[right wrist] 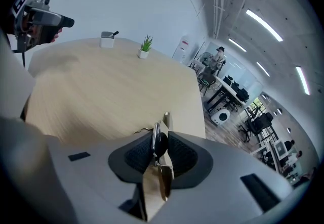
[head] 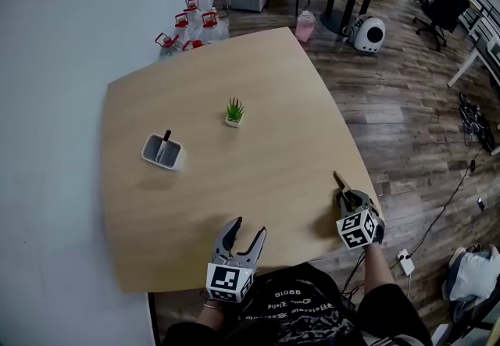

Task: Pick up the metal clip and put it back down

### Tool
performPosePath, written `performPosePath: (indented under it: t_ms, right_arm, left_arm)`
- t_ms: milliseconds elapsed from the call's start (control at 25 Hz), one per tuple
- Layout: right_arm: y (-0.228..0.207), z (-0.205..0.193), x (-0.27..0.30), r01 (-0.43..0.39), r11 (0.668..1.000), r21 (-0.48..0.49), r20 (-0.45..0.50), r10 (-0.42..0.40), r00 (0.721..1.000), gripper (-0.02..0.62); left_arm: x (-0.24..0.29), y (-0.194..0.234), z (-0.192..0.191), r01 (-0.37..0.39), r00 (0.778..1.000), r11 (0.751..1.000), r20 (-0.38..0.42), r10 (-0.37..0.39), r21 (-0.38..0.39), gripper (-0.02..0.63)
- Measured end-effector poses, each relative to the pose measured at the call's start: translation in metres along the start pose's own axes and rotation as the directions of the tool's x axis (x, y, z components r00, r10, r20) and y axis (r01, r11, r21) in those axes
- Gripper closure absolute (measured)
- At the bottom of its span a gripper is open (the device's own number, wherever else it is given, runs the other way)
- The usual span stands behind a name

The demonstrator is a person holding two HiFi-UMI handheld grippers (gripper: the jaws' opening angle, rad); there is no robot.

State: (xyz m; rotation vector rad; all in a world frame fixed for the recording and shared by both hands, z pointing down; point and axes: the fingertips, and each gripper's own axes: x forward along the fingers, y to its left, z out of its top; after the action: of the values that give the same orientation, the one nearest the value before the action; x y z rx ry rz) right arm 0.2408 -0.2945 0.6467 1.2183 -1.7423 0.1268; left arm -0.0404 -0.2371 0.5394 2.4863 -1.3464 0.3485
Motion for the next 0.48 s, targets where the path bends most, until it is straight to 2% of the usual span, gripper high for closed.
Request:
performPosePath:
  t_ms: [160, 360, 480]
  right_arm:
    - [0.0010, -0.0045, 0.0029, -0.003, 1.000, 0.014, 0.002, 0.003, 1.000, 0.503]
    - [0.0047, -0.0051, 0.0032, -0.015, 0.999, -0.034, 0.007, 0.015, 1.000, 0.499]
    - [0.0091, -0.0048, 0.0032, -0.052, 0.999, 0.008, 0.023, 0.052, 0.998, 0.466]
  left_arm:
    - [-0.0001, 0.0024, 0.0004, -0.011, 1.000, 1.000, -0.003, 0.011, -0.008, 0.354]
    - [0.0008, 0.0034, -0.0012, -0.016, 1.000, 1.000, -0.004, 0.015, -0.025, 0.354]
    - [-0.0008, 0.0042, -0.0005, -0.026, 1.000, 0.999, 0.001, 0.026, -0.026, 0.354]
